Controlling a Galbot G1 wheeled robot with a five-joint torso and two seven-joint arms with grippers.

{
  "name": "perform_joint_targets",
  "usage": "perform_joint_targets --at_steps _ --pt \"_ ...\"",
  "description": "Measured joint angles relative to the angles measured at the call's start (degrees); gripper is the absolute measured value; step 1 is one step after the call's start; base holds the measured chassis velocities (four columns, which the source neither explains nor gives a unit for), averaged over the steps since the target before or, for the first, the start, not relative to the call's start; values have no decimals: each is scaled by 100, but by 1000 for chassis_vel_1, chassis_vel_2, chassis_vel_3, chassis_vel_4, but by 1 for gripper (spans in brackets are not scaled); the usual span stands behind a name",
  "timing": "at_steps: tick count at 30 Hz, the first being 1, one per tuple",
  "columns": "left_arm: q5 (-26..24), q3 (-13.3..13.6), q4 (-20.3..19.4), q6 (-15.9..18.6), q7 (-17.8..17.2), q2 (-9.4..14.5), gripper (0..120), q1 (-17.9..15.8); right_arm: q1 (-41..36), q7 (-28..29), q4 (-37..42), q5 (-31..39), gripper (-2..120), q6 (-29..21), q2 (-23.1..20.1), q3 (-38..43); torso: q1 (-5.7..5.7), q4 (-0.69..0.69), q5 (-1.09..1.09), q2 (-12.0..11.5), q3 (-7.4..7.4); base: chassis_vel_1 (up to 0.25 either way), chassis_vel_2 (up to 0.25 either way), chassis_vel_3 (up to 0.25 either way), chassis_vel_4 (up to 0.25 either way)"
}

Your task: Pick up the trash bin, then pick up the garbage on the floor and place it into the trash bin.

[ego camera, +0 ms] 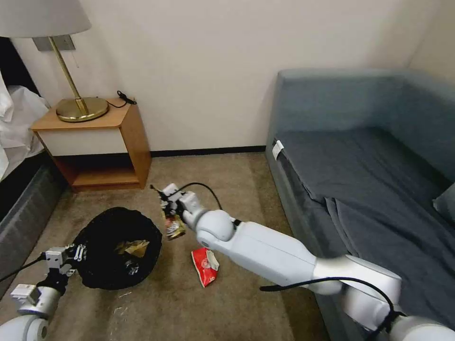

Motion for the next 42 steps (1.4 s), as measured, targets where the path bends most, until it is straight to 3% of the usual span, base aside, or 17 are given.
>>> perform_joint_targets --at_steps 8,13,22,27,29,32,38,42 --pt "68 326 -316 360 -302 -9 6 -462 -384 2 -611 -273 0 253 748 -137 0 1 0 0 0 0 0 0 0" --pt "79 489 -234 412 -345 12 6 -682 -505 -154 -1120 -505 0 516 774 -137 0 -4 0 0 0 0 0 0 0" --pt "88 528 -81 403 -327 30 6 -760 -479 -393 -1797 -747 0 784 758 -58 0 -1 0 0 0 0 0 0 0" --pt "88 580 -27 398 -309 -1 6 -829 -423 -479 -1946 -704 16 810 752 -63 0 -1 1 0 0 0 0 0 0" --pt "114 618 -24 397 -302 -48 6 -840 -403 -479 -1960 -654 27 811 749 -65 0 -1 1 0 0 0 0 0 0" --pt "124 626 -24 396 -301 -60 6 -842 -391 -479 -1961 -635 31 811 749 -67 0 -1 1 0 0 0 0 0 0" --pt "174 647 -25 365 -268 -126 6 -792 -225 -381 -1817 -440 59 815 744 -148 0 -1 1 0 0 0 0 0 0" --pt "178 645 -20 338 -259 -137 6 -770 -172 -271 -1676 -387 69 785 744 -207 0 -1 1 0 0 0 0 0 0"
